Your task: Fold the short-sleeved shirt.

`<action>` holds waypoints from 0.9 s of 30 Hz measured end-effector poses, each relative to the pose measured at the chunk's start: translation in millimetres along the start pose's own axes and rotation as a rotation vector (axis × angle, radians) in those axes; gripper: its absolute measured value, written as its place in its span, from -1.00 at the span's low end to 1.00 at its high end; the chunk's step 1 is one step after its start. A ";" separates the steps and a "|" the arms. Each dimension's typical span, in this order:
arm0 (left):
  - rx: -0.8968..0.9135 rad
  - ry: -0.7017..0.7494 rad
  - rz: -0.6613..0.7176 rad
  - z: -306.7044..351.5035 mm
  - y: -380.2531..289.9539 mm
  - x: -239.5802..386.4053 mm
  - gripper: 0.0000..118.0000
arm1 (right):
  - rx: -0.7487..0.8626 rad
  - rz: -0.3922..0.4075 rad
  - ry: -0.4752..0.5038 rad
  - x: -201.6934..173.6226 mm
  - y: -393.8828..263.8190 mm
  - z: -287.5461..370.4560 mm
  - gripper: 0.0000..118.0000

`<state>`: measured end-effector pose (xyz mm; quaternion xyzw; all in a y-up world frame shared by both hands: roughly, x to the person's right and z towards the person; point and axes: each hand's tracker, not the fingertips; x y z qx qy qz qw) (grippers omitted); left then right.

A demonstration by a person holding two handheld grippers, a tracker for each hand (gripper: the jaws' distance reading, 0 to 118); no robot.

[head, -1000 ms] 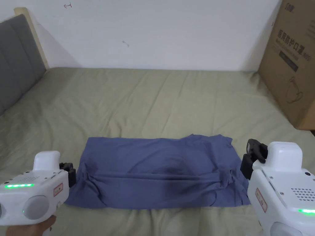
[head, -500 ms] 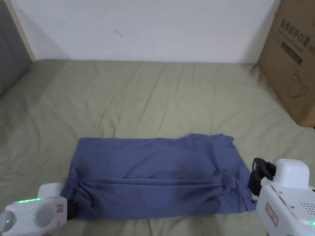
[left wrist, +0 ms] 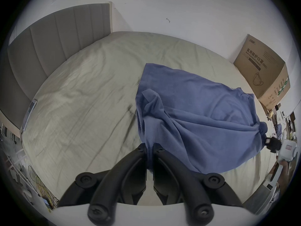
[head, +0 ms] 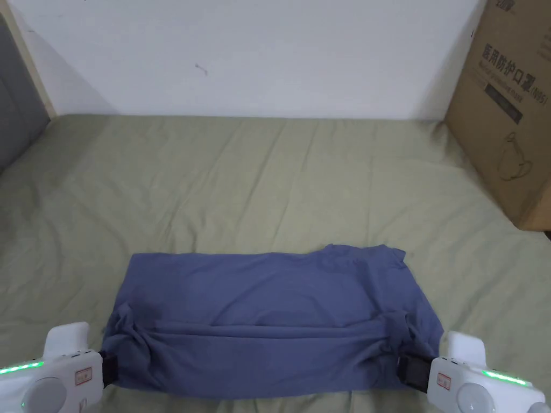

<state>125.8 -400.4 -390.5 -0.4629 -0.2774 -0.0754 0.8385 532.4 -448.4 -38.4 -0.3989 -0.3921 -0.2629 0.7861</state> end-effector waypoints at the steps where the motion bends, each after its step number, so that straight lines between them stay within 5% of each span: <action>1: 0.000 0.002 -0.001 -1.5 0.6 -2.5 -0.92 | -0.005 -0.008 0.016 0.6 0.7 -5.7 -0.12; 4: -0.004 0.012 -0.004 -1.5 -0.8 -3.1 -0.92 | -0.021 -0.006 0.085 -1.7 0.8 -5.8 -0.70; 17: 0.005 -0.010 0.069 37.8 -35.1 -23.5 -0.92 | 0.118 -0.044 0.120 43.8 -29.1 94.4 -0.75; 27: -0.160 0.052 0.012 25.8 -112.2 -28.1 -0.92 | -0.067 -0.116 0.085 73.8 -119.6 75.2 -0.75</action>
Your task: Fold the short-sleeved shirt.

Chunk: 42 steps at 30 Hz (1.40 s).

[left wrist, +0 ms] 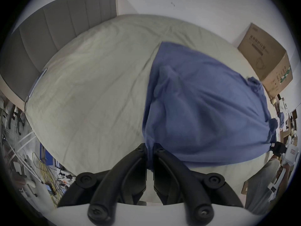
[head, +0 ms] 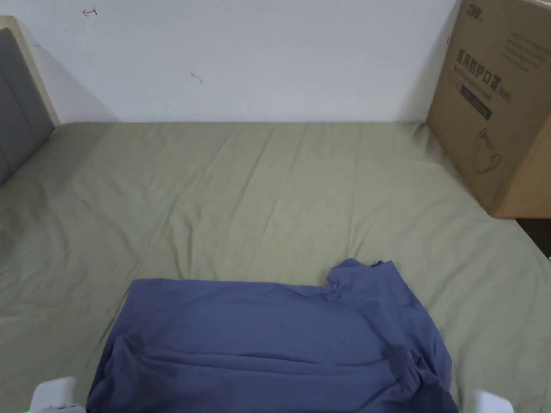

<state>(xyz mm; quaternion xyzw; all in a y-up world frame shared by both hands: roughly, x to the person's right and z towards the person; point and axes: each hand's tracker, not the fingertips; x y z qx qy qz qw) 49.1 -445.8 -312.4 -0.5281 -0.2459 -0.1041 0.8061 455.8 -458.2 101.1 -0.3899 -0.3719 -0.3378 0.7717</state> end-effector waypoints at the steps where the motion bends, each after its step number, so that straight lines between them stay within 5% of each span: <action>1: 0.010 0.002 0.015 0.2 -2.0 0.4 -0.92 | 0.022 -0.018 0.011 -0.2 -1.7 2.1 -0.74; 3: 0.022 0.021 0.042 6.9 3.3 6.1 -0.87 | 0.041 -0.004 0.002 -6.4 4.1 12.3 -0.73; 4: 0.014 0.020 0.047 8.3 7.3 8.9 -0.60 | 0.046 0.012 -0.007 -10.3 8.0 17.2 -0.35; 6: 0.008 0.021 0.058 15.0 13.8 11.5 0.31 | 0.073 0.031 -0.020 -17.7 16.5 31.0 0.41; 7: 0.009 0.008 0.071 22.1 17.3 12.8 0.63 | 0.109 0.035 -0.019 -21.1 24.8 40.4 0.59; 14: 0.421 -0.217 0.048 125.3 61.0 56.0 0.64 | 0.515 0.147 0.091 -73.3 88.4 142.2 0.69; 20: 0.797 -0.178 -0.130 189.4 82.2 114.6 0.64 | 0.820 0.288 0.070 -120.8 106.1 195.9 0.70; 23: 0.894 -0.154 -0.162 198.0 83.6 134.2 0.62 | 0.867 0.302 0.043 -134.5 103.9 204.4 0.55; 24: 0.910 -0.170 -0.157 199.0 83.3 137.8 0.61 | 0.875 0.298 0.041 -137.8 101.8 206.7 0.37; 25: 0.928 -0.193 -0.158 200.3 82.0 139.9 0.47 | 0.888 0.295 0.041 -140.2 99.3 208.7 -0.03; 26: 0.941 -0.211 -0.160 200.2 80.9 141.3 0.22 | 0.901 0.297 0.034 -142.7 97.9 209.8 -0.36; 27: 0.946 -0.213 -0.165 200.7 79.8 143.3 -0.24 | 0.906 0.303 0.031 -143.2 98.0 209.3 -0.72; 28: 0.948 -0.211 -0.172 200.6 79.1 146.0 -1.00 | 0.908 0.309 0.031 -145.1 98.5 208.5 -1.00; 42: 0.668 -0.195 -0.143 116.8 145.7 117.0 -1.00 | 0.849 0.357 0.074 -155.0 125.6 169.4 -1.00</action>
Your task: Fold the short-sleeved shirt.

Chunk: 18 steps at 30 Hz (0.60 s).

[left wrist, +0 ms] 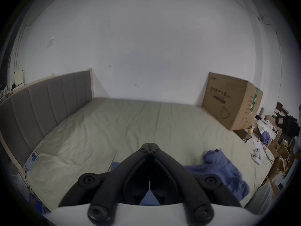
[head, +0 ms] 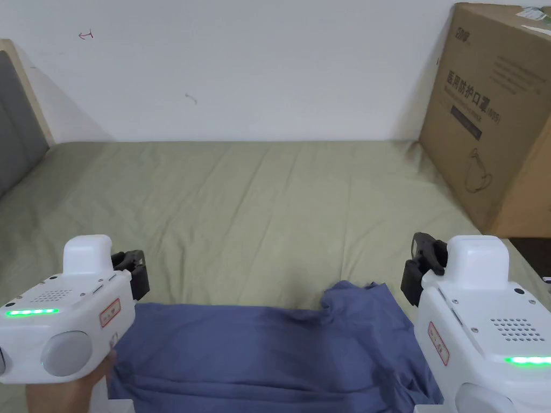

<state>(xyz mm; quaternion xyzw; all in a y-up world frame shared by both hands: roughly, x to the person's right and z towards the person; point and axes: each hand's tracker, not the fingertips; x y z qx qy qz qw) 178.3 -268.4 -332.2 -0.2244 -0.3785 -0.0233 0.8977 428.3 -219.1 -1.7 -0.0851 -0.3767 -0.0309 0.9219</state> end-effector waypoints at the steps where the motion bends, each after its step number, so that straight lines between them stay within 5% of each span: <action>1: -0.044 0.019 -0.005 -14.6 -1.1 -9.3 -1.00 | -0.009 0.001 0.000 -1.2 -1.1 -4.4 -1.00; 6: -0.291 0.083 0.000 -86.5 -8.9 -49.7 -0.96 | -0.059 0.001 -0.009 0.0 -10.9 -31.0 -1.00; 7: -0.319 0.109 0.021 -98.8 -14.0 -57.7 -0.66 | -0.072 0.003 -0.014 1.1 -13.3 -36.8 -1.00; 10: -0.494 0.134 0.107 -138.4 -29.5 -74.7 0.85 | -0.112 0.007 -0.029 5.0 -21.7 -53.5 -1.00; 18: -0.610 0.207 0.129 -218.9 -76.0 -107.0 0.78 | -0.223 0.009 -0.086 20.3 -50.7 -90.7 -1.00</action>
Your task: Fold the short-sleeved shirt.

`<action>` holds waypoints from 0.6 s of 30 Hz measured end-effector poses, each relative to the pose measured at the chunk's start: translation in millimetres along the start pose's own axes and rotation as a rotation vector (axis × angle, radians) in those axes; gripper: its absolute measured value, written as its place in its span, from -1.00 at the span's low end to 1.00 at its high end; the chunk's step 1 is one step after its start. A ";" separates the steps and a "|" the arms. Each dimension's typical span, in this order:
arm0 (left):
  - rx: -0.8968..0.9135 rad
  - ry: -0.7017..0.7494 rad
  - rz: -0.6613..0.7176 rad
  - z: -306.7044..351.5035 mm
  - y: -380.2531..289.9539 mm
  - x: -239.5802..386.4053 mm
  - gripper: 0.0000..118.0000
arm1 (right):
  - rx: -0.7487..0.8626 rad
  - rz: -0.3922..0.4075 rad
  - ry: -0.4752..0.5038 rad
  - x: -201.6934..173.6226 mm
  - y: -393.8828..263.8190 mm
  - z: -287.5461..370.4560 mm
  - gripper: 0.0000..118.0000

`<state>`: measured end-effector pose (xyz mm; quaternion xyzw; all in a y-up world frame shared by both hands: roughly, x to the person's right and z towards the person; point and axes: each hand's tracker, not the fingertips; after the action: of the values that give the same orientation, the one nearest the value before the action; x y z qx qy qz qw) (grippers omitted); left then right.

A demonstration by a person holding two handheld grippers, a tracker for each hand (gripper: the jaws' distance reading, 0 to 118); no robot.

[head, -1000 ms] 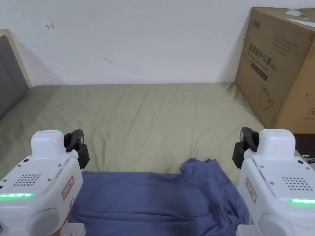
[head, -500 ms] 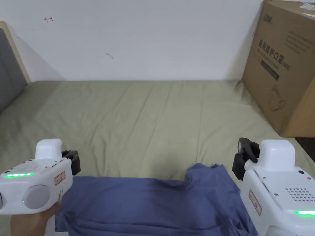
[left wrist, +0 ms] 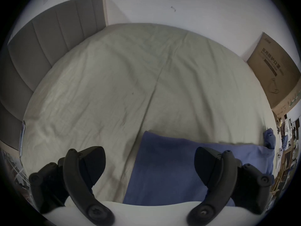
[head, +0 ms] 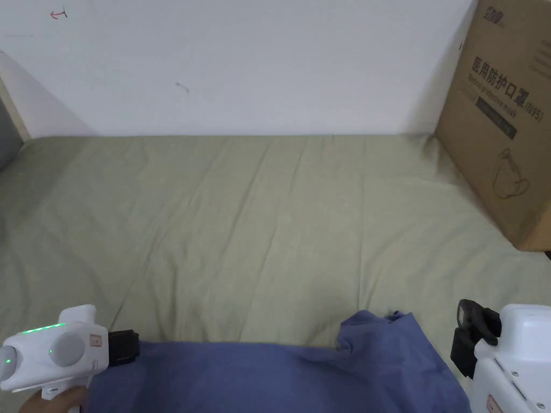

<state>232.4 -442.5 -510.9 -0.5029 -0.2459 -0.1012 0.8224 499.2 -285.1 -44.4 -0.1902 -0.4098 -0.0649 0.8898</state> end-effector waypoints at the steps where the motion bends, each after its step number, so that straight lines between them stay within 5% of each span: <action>1: 0.001 0.007 -0.001 -4.7 -0.1 2.0 0.62 | -0.010 0.002 -0.007 1.5 -2.4 -3.6 -1.00; 3: 0.005 0.020 -0.026 -11.8 0.2 6.7 0.11 | -0.029 -0.004 -0.012 5.0 -7.4 -9.4 -1.00; 9: 0.043 0.037 -0.149 -7.1 -9.2 30.3 -0.57 | -0.117 -0.047 -0.007 20.2 -21.1 -23.5 -1.00; 10: 0.057 0.031 -0.170 -1.6 -9.1 30.5 -0.95 | -0.142 -0.058 -0.002 24.2 -23.0 -29.9 -1.00; 13: 0.124 0.014 -0.197 21.3 -12.4 38.8 -0.96 | -0.250 -0.108 0.028 39.9 -30.0 -63.7 -0.99; 15: 0.180 -0.016 -0.192 40.8 -14.0 36.3 -0.96 | -0.334 -0.134 0.043 45.4 -35.2 -92.1 -0.55; 17: 0.215 -0.051 -0.176 58.5 -16.8 35.9 -0.96 | -0.421 -0.131 0.067 47.3 -44.3 -124.0 0.55; 18: 0.213 -0.051 -0.178 65.4 -16.8 33.2 -0.96 | -0.460 -0.133 0.067 47.7 -49.9 -139.8 0.83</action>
<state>234.2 -390.4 -456.6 -0.3914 -0.3198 -0.1343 0.8523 615.4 -383.8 -76.8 -0.3583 -0.3662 -0.2212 0.8298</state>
